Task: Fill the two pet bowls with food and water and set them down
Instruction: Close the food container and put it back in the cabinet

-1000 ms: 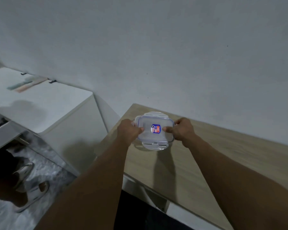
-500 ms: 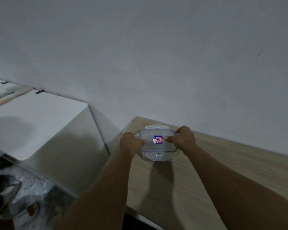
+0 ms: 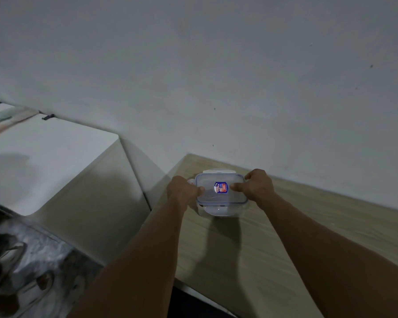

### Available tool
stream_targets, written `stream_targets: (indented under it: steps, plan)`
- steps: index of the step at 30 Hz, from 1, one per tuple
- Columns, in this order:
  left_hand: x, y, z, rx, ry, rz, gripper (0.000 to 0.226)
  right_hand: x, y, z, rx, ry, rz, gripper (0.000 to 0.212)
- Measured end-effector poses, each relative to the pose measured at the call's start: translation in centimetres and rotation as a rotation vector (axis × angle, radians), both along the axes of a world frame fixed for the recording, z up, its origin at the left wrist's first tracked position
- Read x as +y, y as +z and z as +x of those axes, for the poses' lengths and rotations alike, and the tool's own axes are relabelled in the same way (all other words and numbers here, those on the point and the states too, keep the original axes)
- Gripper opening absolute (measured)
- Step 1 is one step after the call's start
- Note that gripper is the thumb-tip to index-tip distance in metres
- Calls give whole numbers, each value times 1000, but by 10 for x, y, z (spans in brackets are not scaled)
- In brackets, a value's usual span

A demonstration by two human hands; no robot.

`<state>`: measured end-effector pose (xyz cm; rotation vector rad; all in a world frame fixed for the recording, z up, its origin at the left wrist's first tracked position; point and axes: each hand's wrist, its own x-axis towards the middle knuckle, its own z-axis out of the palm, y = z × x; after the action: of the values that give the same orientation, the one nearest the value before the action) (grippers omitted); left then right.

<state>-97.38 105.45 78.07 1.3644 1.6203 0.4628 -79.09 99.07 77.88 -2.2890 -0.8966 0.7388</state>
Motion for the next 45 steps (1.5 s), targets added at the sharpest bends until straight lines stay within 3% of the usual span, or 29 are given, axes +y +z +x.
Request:
stream_targets:
  steps: [13, 23, 45]
  plan:
    - [-10, -6, 3, 48, 23, 4, 63, -13, -3, 1, 9, -6, 8, 61]
    - [-3, -11, 5, -8, 72, -30, 62, -10, -8, 4, 102, -47, 47, 51]
    - [4, -8, 7, 63, -4, -78, 59, -13, -2, 3, 54, -31, -25, 67]
